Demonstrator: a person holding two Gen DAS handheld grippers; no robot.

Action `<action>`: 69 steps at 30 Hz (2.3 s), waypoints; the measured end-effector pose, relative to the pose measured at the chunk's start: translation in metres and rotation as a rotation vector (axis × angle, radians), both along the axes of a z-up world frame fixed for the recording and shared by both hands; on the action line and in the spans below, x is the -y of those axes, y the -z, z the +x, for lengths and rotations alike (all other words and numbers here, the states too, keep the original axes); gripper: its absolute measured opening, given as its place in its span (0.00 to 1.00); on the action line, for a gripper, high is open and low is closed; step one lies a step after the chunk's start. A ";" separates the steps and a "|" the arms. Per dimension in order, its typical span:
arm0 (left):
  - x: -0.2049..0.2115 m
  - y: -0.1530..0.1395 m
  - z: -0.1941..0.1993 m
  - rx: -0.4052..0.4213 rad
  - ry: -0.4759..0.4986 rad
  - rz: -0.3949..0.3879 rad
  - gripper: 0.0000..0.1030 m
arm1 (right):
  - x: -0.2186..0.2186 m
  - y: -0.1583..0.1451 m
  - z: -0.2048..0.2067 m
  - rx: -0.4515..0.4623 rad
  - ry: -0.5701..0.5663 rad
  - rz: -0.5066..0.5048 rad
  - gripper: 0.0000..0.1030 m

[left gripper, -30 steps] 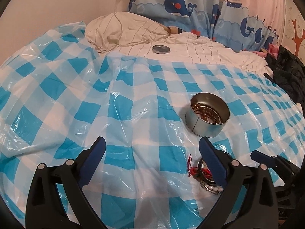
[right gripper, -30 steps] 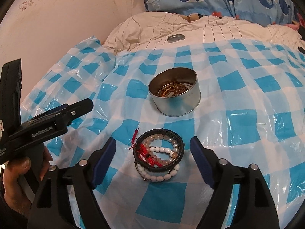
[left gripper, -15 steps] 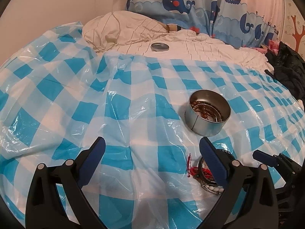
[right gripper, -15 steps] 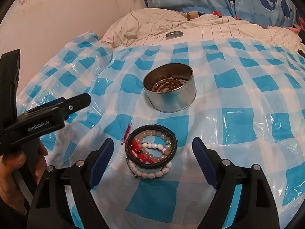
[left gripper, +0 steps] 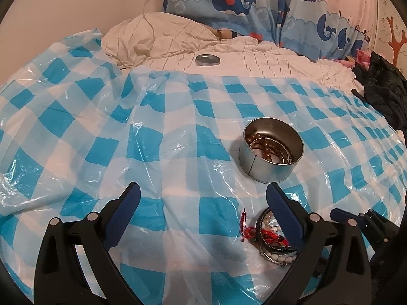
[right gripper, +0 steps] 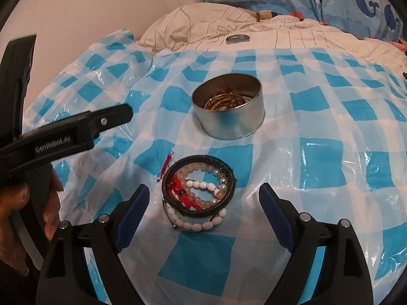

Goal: Organize jewelry

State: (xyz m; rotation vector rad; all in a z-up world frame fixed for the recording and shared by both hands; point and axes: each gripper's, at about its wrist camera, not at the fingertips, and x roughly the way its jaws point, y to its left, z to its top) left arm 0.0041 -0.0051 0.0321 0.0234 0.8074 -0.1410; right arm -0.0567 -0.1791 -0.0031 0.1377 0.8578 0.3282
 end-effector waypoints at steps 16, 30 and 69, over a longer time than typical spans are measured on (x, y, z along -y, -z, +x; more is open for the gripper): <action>0.003 0.005 0.003 -0.015 0.012 0.012 0.92 | -0.028 0.022 0.019 -0.013 -0.036 -0.128 0.90; 0.004 0.008 0.005 -0.024 0.011 0.011 0.92 | -0.028 0.028 0.030 -0.040 -0.051 -0.094 0.71; 0.028 0.061 0.021 -0.157 0.110 -0.090 0.85 | 0.066 0.009 0.028 -0.127 0.135 0.367 0.72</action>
